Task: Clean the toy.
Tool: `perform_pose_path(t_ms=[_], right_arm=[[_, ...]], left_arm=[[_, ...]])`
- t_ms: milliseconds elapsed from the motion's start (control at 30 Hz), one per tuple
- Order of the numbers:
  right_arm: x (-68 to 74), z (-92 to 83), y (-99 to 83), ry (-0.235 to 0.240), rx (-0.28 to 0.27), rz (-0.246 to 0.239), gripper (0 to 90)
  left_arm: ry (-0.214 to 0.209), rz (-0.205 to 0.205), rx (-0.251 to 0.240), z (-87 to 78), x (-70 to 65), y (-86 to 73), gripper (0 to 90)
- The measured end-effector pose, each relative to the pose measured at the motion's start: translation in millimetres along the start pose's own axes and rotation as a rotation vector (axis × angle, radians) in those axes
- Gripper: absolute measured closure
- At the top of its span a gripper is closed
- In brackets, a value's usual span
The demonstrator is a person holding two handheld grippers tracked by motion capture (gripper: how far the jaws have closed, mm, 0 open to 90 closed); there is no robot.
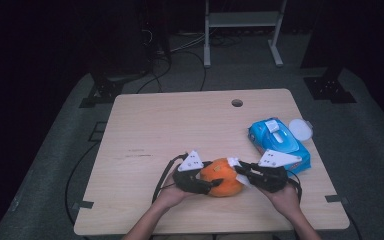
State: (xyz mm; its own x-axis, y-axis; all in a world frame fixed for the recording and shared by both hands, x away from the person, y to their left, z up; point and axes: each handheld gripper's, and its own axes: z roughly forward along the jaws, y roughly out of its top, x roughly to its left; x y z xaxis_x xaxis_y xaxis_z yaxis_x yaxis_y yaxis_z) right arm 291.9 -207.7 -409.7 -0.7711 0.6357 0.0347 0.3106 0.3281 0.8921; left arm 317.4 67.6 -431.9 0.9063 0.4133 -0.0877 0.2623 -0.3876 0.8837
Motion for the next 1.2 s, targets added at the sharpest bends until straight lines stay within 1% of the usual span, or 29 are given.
perform_pose_path(t_ms=[67,100,133,167,233,300,367,400,433,500,533,567,600,667,700,733,767,867,933,1000,1067,1100,1167,1200], right_arm=[[-8.3,-1.8,-5.5,-0.02,0.011,0.026,79.2],[-10.8,-3.1,-7.4,-0.027,0.017,0.031,79.2],[-11.2,-4.2,-8.2,-0.022,0.014,0.038,79.2],[-9.2,-5.1,-7.8,-0.017,0.011,0.038,79.2],[-0.4,-5.2,-4.0,-0.004,-0.005,0.011,79.2],[12.4,-4.3,2.2,0.035,-0.022,-0.017,79.2],[21.2,-1.2,5.8,0.057,-0.015,-0.047,79.1],[25.2,1.3,6.6,0.047,-0.004,-0.077,79.1],[25.7,2.1,6.3,0.04,0.002,-0.084,79.2],[18.4,1.3,4.7,0.042,-0.001,-0.062,79.2],[11.0,-0.1,2.2,0.024,-0.001,-0.046,79.3],[6.1,-0.8,0.3,0.012,0.005,-0.038,79.2],[-2.5,-1.6,-3.3,-0.005,0.017,-0.018,79.1],[-12.8,-2.8,-8.5,-0.007,0.03,0.02,79.1],[-13.9,-3.0,-10.2,-0.019,0.036,0.019,79.1],[-14.1,-2.7,-10.9,-0.026,0.043,0.009,79.0],[-13.5,-2.4,-11.1,-0.035,0.05,-0.002,79.0],[-14.1,-1.6,-11.1,-0.042,0.048,-0.003,79.0],[-15.5,-1.3,-11.9,-0.045,0.049,0.007,78.9],[-18.4,-0.9,-12.8,-0.046,0.05,0.026,78.8],[-20.0,-2.2,-12.7,-0.03,0.035,0.065,78.9],[-18.8,-3.0,-11.6,-0.022,0.025,0.069,78.9],[-11.0,-3.8,-6.2,0.002,0.0,0.06,78.8],[-4.1,-3.1,-2.1,0.027,-0.02,0.048,78.7]], left_arm=[[-0.007,-0.027,-0.016,-0.1,3.9,-2.3,32.0],[-0.008,-0.034,-0.015,-0.2,4.7,-2.8,31.6],[-0.007,-0.036,-0.02,0.3,5.4,-3.1,31.3],[-0.003,-0.042,-0.019,0.6,5.8,-3.4,31.0],[0.005,-0.064,-0.024,0.7,7.3,-3.9,30.5],[0.01,-0.114,-0.036,0.5,10.4,-5.1,30.5],[0.007,-0.127,-0.038,0.5,11.3,-5.6,30.5],[0.009,-0.122,-0.037,0.4,10.8,-5.5,30.4],[0.012,-0.121,-0.034,0.0,10.2,-5.3,30.3],[0.012,-0.119,-0.034,0.4,9.0,-5.2,30.1],[0.01,-0.113,-0.034,0.7,8.9,-5.1,30.1],[0.007,-0.111,-0.034,1.4,8.3,-4.9,30.0],[0.001,-0.109,-0.035,1.9,7.7,-5.0,29.5],[-0.013,-0.086,-0.036,3.2,5.0,-5.5,28.3],[-0.018,-0.081,-0.036,3.7,4.0,-5.7,27.9],[-0.021,-0.07,-0.033,3.9,3.2,-5.4,27.6],[-0.019,-0.068,-0.03,3.8,2.8,-5.2,27.4],[-0.029,-0.062,-0.036,4.1,2.6,-6.2,26.2],[-0.04,-0.037,-0.035,5.2,1.4,-6.8,23.5],[-0.032,0.007,-0.022,7.3,-2.9,-7.0,20.1],[-0.009,0.025,-0.015,9.0,-5.9,-6.5,20.1],[0.0,0.028,-0.012,9.4,-6.6,-6.1,20.9],[0.004,0.024,-0.014,10.9,-6.7,-5.9,22.9],[0.001,0.027,-0.014,11.7,-7.5,-5.9,23.2]])
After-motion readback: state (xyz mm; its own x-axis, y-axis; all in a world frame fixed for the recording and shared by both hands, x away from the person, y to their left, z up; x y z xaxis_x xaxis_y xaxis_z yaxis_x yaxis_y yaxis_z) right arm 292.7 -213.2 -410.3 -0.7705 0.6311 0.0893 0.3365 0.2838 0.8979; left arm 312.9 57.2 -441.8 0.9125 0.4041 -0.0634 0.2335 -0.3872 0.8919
